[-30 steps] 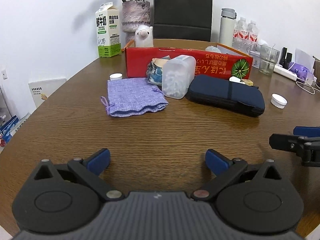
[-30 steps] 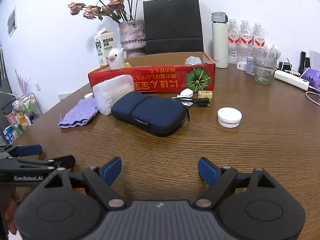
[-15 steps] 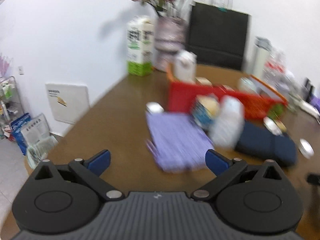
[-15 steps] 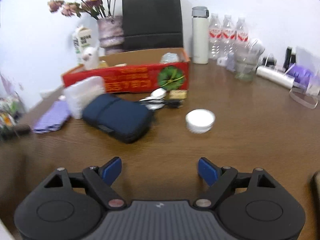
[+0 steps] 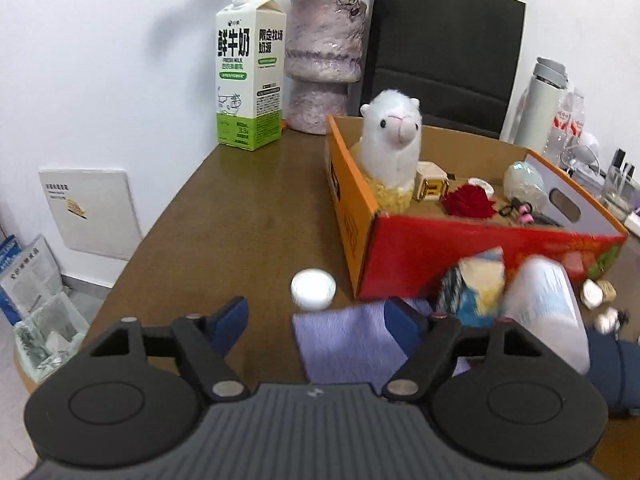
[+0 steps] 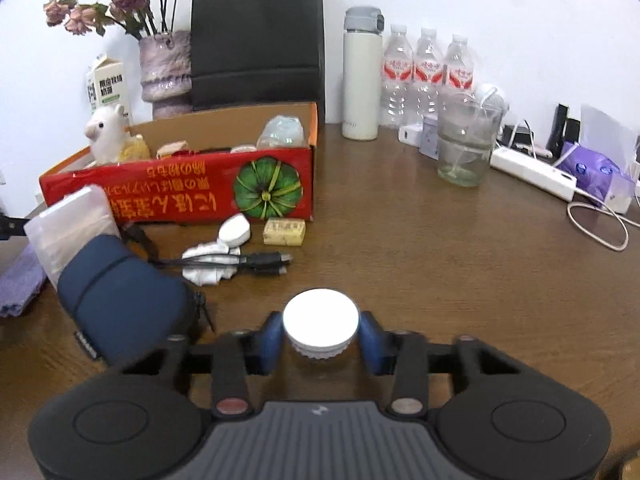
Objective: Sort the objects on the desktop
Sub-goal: 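Grasp the white round lid with the right tool while the left tool grasps a small white cap, then carry the lid and cap over the cardboard box and lower them inside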
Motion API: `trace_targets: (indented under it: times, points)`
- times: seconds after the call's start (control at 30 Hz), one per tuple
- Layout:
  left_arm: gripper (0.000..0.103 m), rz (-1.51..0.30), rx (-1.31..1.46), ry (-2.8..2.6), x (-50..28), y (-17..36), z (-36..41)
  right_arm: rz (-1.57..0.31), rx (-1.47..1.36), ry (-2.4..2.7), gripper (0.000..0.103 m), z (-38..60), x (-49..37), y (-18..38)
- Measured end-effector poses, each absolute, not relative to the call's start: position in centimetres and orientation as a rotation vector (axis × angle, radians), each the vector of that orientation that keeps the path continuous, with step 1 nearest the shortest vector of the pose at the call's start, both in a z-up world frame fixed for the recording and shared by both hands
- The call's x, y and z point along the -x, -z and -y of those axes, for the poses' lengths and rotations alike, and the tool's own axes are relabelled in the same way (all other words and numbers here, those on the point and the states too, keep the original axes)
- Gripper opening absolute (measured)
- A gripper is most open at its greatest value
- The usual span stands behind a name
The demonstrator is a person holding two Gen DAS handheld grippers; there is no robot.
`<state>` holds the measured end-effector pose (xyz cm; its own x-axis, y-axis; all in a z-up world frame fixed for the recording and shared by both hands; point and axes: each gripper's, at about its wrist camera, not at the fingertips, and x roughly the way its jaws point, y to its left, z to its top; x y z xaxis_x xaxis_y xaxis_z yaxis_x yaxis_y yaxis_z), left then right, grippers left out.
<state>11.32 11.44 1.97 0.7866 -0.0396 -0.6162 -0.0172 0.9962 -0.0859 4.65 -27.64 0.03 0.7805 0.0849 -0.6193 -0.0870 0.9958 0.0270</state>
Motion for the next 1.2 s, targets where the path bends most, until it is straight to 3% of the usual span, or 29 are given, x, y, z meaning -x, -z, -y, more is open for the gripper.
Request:
trace_targets:
  times: [0.13,0.23,0.37,0.4,0.43,0.47,0.73,0.87,1.0,1.2]
  points:
    - [0.074,-0.682,0.096,0.057,-13.7,-1.4,-11.2,-0.661,0.022,-0.137,0.039,26.6,-5.8,0.1]
    - [0.063,-0.715,0.062,0.012,-14.4,-0.6,-10.7,-0.655,0.027,-0.159,0.039,26.0,-6.3,0.1]
    - [0.057,-0.686,0.077,0.034,-14.1,0.0,-11.3,-0.651,0.019,-0.173,0.039,26.1,-6.5,0.1]
    - [0.053,-0.684,0.078,0.036,-14.2,-0.1,-11.4,-0.651,0.017,-0.175,0.039,26.1,-6.5,0.1]
    - [0.035,-0.681,0.080,0.042,-14.2,-0.1,-11.4,-0.651,0.018,-0.178,0.039,26.1,-6.5,0.1]
    - [0.030,-0.682,0.078,0.044,-14.2,-0.1,-11.3,-0.650,0.022,-0.178,0.039,26.1,-6.5,0.1]
    - [0.029,-0.620,0.093,0.007,-10.2,-2.8,-10.5,-0.643,0.018,-0.174,0.039,26.1,-5.8,-0.3]
    - [0.029,-0.549,0.179,0.020,-5.2,-5.5,-10.0,-0.547,0.020,-0.164,0.039,25.5,-3.2,-2.8]
    - [0.029,-0.553,0.294,0.100,-0.3,-5.3,-8.4,-0.496,-0.030,-0.223,0.039,24.2,0.0,-4.5]
    - [0.029,-0.597,0.237,0.129,5.1,-4.0,-4.4,-0.469,0.066,-0.288,0.039,21.2,4.6,-5.0]
